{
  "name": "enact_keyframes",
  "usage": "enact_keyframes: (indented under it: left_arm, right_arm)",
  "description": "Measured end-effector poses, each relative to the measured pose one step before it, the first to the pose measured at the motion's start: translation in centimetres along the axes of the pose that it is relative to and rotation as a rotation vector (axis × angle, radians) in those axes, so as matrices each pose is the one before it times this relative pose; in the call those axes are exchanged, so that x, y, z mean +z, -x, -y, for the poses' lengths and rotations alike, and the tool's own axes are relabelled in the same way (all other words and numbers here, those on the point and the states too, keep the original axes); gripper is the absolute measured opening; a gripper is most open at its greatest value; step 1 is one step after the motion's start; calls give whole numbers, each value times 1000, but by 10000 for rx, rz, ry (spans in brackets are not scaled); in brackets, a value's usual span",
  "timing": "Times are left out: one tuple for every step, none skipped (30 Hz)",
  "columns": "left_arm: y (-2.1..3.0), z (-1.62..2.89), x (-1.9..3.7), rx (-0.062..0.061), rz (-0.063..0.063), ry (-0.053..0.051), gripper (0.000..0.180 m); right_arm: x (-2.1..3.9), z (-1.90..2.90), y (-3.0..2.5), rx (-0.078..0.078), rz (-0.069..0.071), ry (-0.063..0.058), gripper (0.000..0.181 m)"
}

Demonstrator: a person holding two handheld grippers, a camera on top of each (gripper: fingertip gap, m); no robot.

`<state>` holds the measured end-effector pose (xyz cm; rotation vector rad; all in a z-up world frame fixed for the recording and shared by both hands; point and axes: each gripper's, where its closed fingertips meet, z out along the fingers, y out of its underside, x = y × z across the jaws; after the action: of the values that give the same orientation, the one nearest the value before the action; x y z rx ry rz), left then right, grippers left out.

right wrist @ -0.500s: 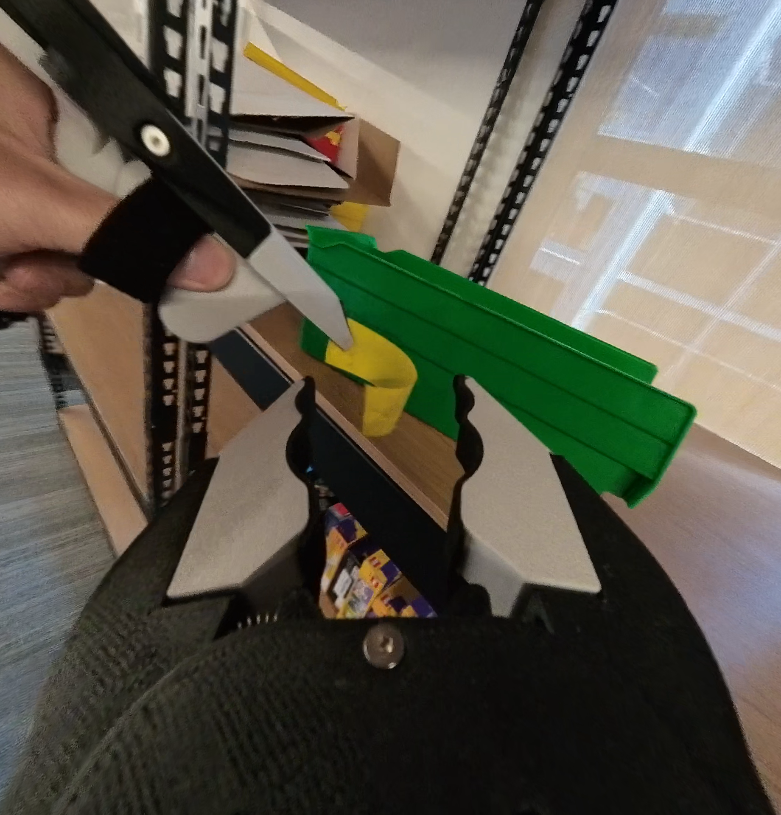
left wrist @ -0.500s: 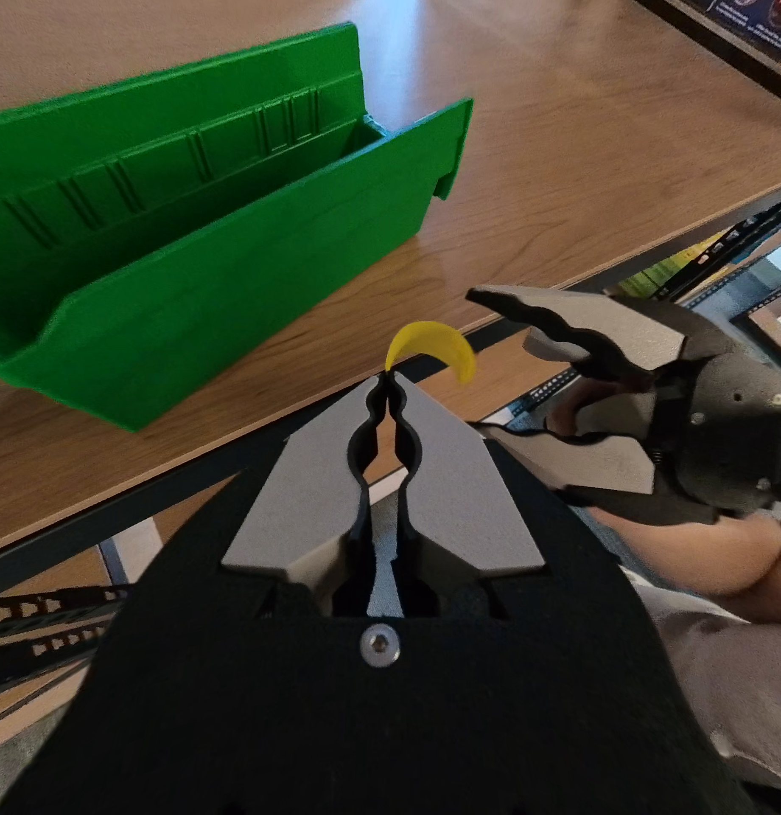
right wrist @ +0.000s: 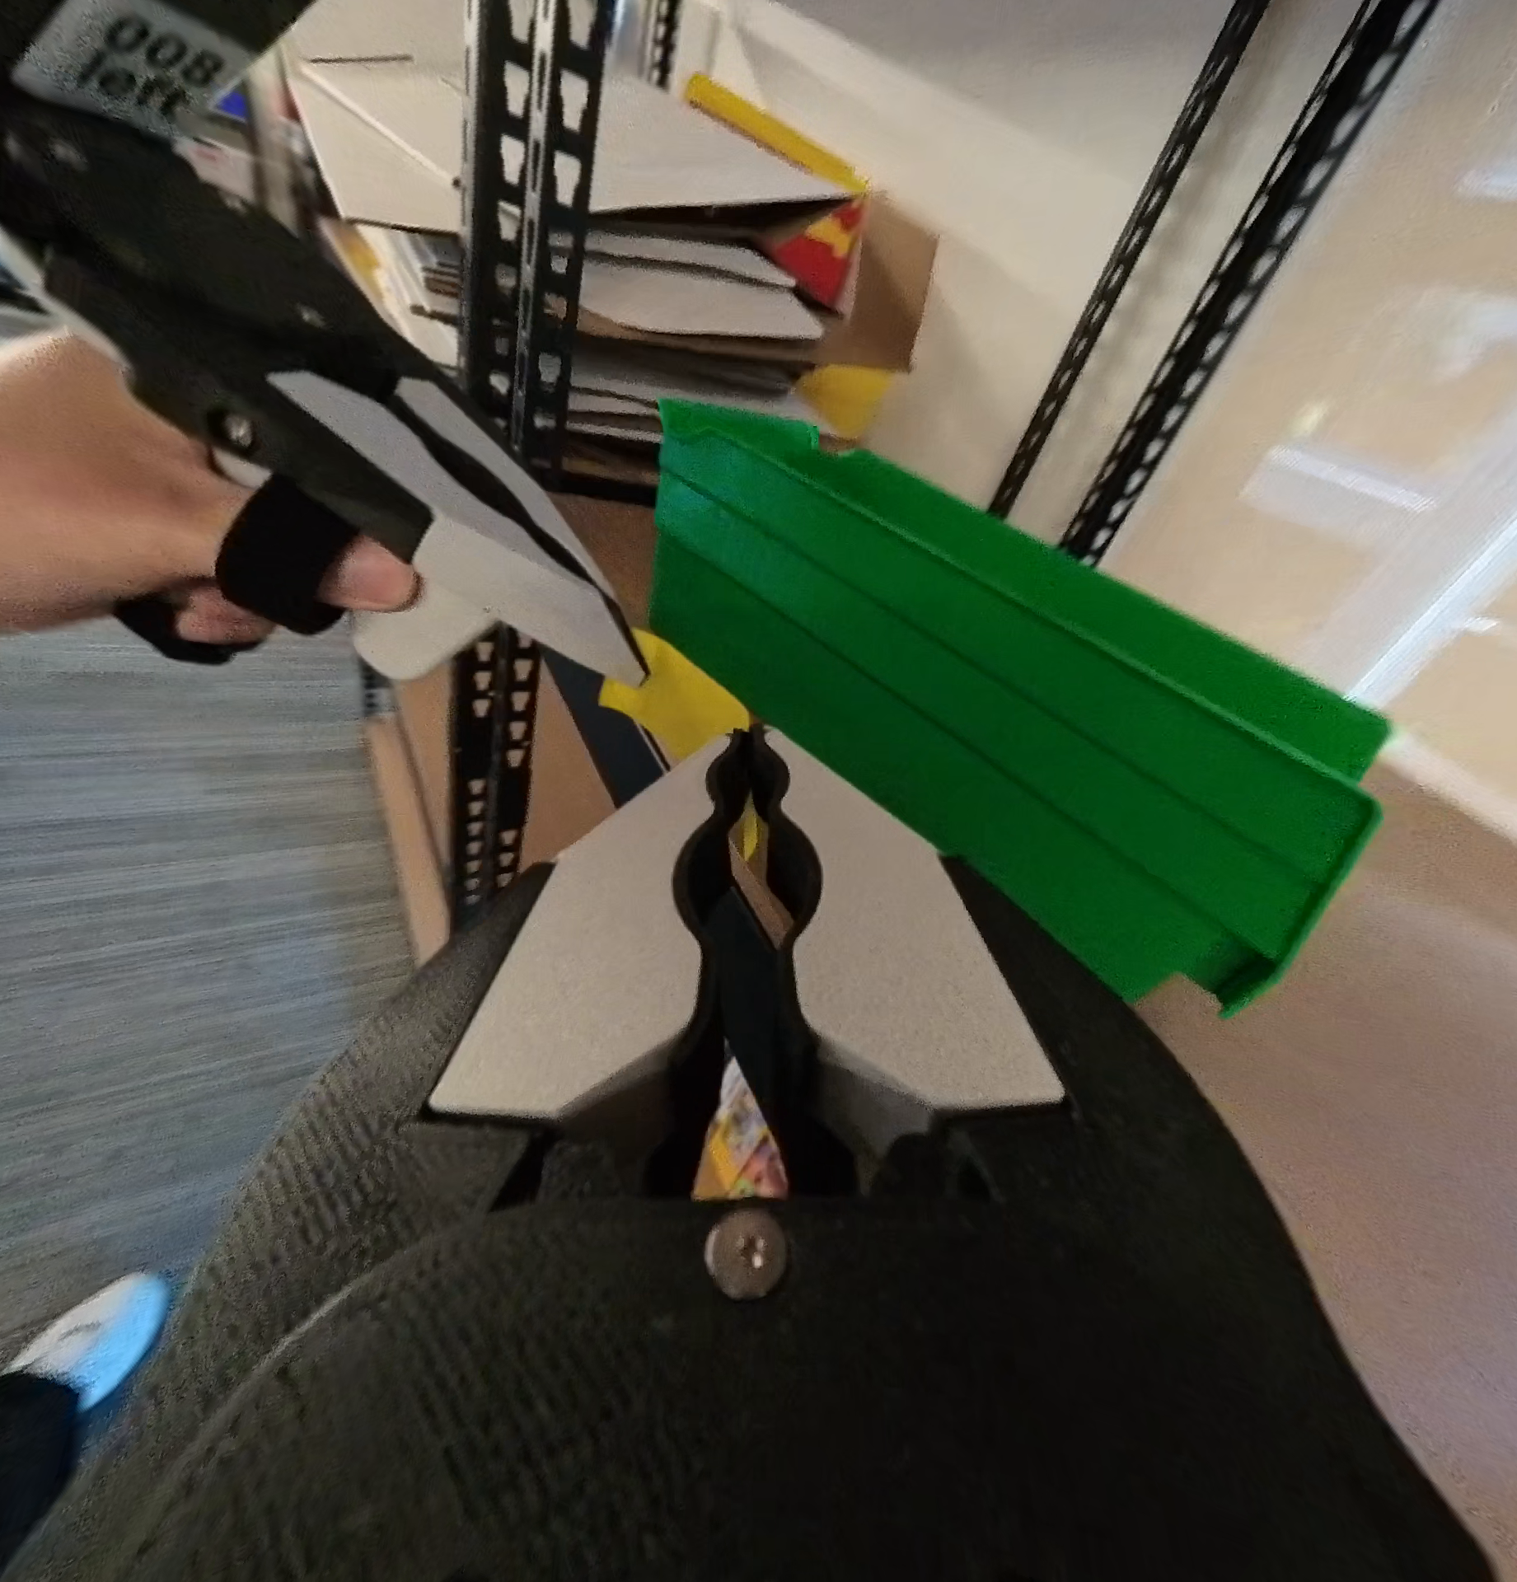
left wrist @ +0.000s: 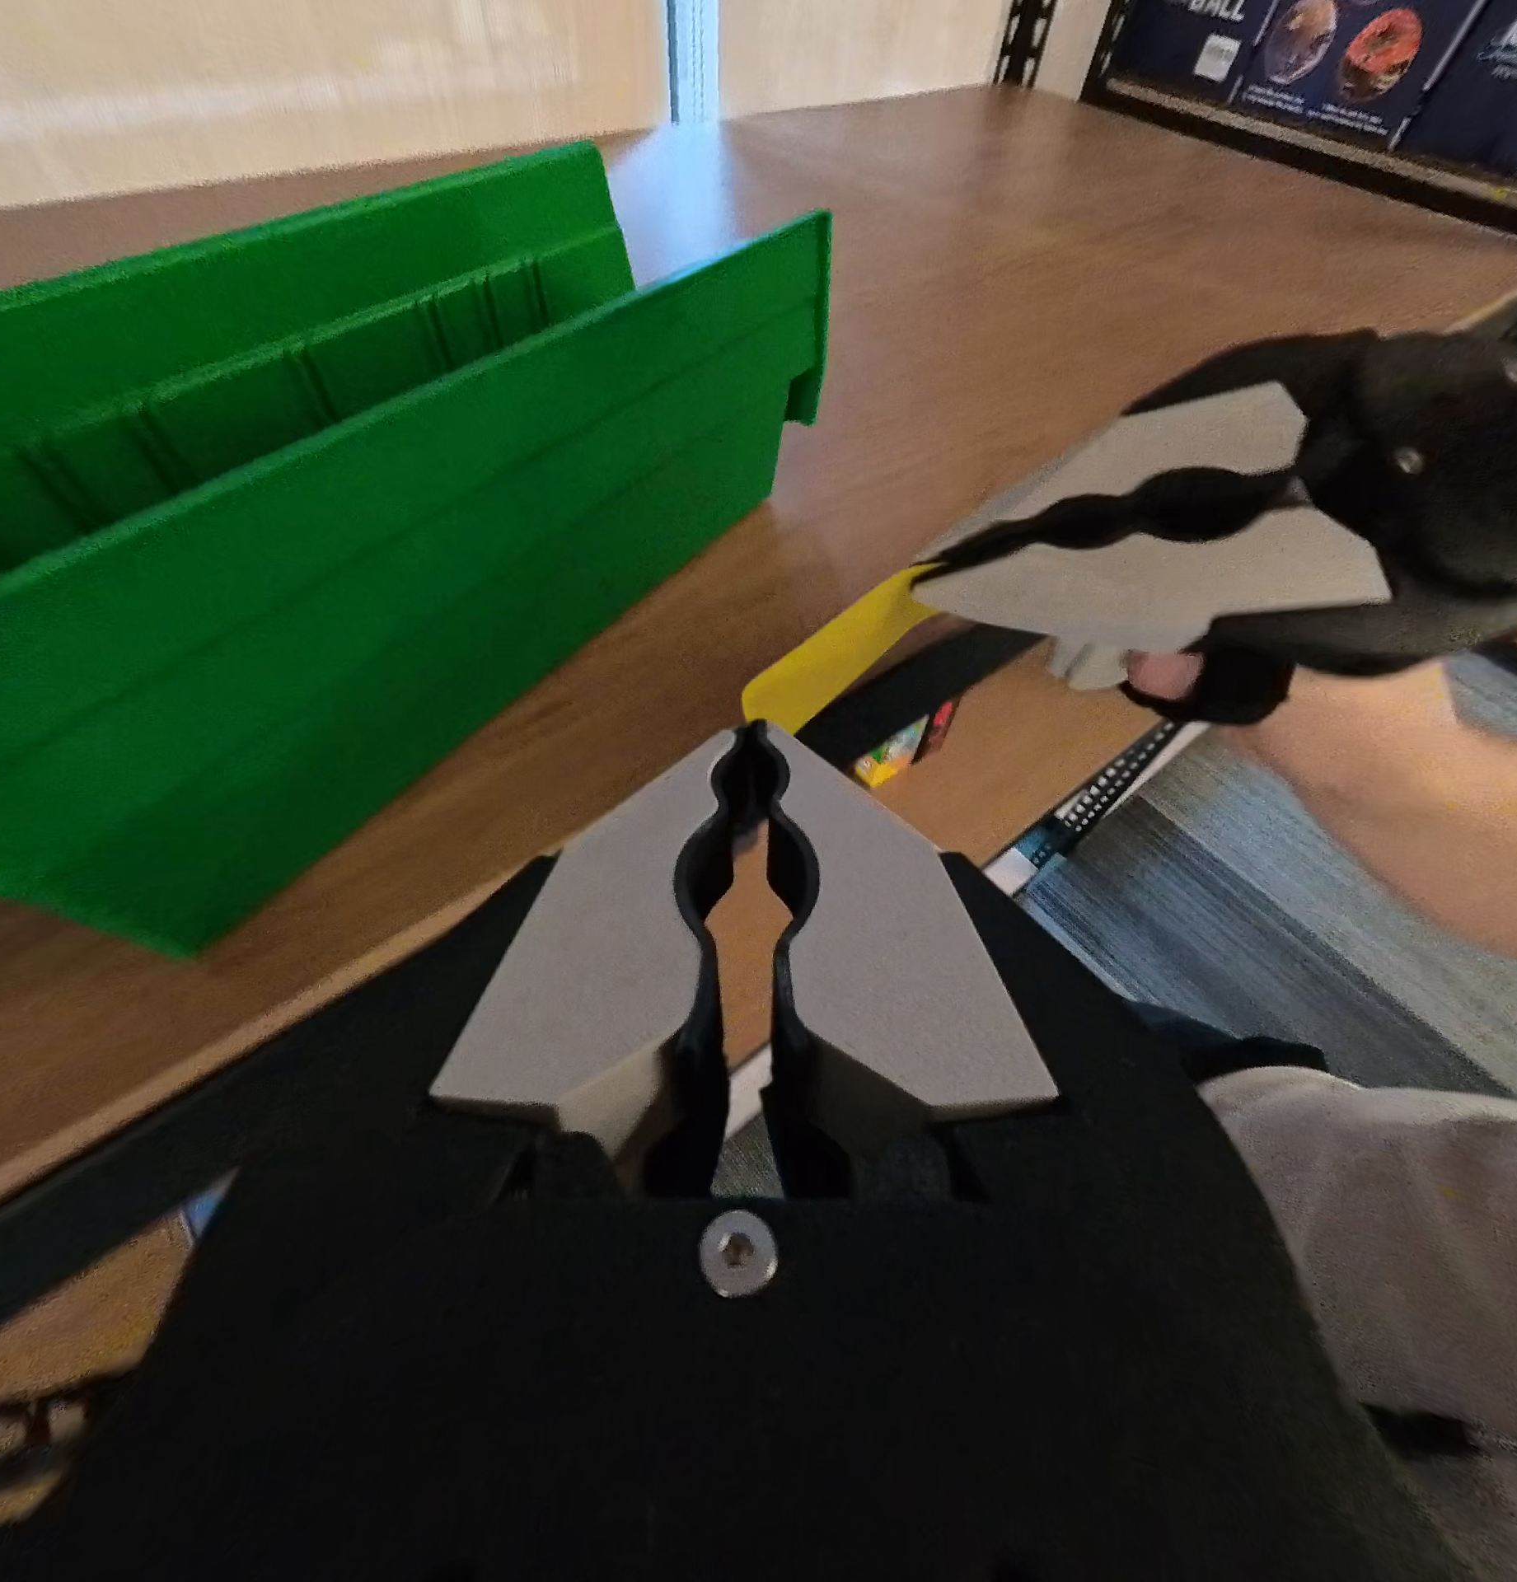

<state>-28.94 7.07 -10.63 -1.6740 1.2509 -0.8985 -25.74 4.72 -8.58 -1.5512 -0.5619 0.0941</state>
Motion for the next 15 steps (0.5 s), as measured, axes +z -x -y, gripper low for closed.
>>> enact_keyframes:
  left_arm:
    - [339,226,841,222,25,-203,0]
    - [584,62,777,200,147,-34,0]
    - [600,22,616,254,168,63,0]
    - [502,378,402,406,142,-134,0]
    - [568,289,323,431,218,-128,0]
    - [770,-144,323,265,347,123,0]
    - [453,-242,319,273,155,122,0]
    - [205,-73,207,62,41,-54,0]
    - [184,-86,81,-25,66,-31,0]
    - [338,-90,12,82,188,15,0]
    - [645,-33,-52,160,374,-49,0]
    - [486,-55,25,125,235,-69,0]
    - [152,-251,160,-4,-32,61,0]
    - [104,-210,168,-100,-77,39,0]
    - [64,-74,102,-124,-75,-62,0]
  right_arm:
    - [208,-713,-940,393,355,213,0]
    - [312,-673,-723,406,404,240,0]
    - [423,-507,-540,338,427,151,0]
    - [460,-405,-763,376,188,47,0]
    - [453,-279,-708,312,75,-52,0]
    - [387,48,-186,465,111,-31,0]
    - [246,785,402,12,220,-352,0]
    - [255,723,-49,-473,-225,-228,0]
    - [354,-18,-624,-863,-629,305,0]
    - [430,-454,-525,-759,-568,547,0]
    - [510,-501,183,-530,-108,513,0]
    - [471,-294,559,-390,128,317,0]
    - [370,-326,100,-381,-155,331,0]
    - [301,-259,-133,-425,-230,321,0]
    - [214,-32,-324,-400,-297,185,0]
